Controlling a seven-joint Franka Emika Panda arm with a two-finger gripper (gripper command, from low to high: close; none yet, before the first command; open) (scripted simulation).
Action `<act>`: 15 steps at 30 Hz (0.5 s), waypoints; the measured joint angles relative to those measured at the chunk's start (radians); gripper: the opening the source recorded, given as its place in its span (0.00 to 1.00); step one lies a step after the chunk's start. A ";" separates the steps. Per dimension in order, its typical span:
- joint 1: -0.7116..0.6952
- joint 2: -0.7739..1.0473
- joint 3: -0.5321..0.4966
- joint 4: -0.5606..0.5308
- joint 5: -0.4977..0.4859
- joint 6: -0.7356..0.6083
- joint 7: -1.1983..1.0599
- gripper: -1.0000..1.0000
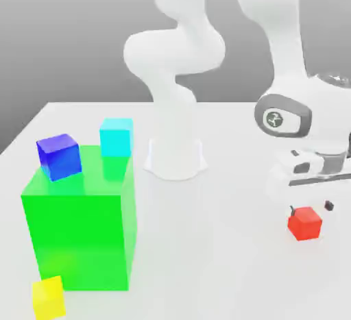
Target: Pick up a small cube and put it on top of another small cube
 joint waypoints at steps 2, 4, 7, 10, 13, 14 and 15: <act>0.058 0.041 -0.068 0.011 -0.047 0.031 0.037 0.00; 0.058 0.041 -0.068 0.011 -0.048 0.031 0.037 0.00; 0.057 0.042 -0.068 0.011 -0.049 0.033 0.038 0.00; 0.040 0.027 -0.047 0.007 -0.029 0.022 0.023 0.00; -0.022 -0.042 0.039 -0.012 0.074 -0.023 -0.055 0.00; -0.043 -0.066 0.068 -0.019 0.111 -0.040 -0.083 0.00; -0.062 -0.091 0.096 -0.026 0.149 -0.057 -0.112 0.00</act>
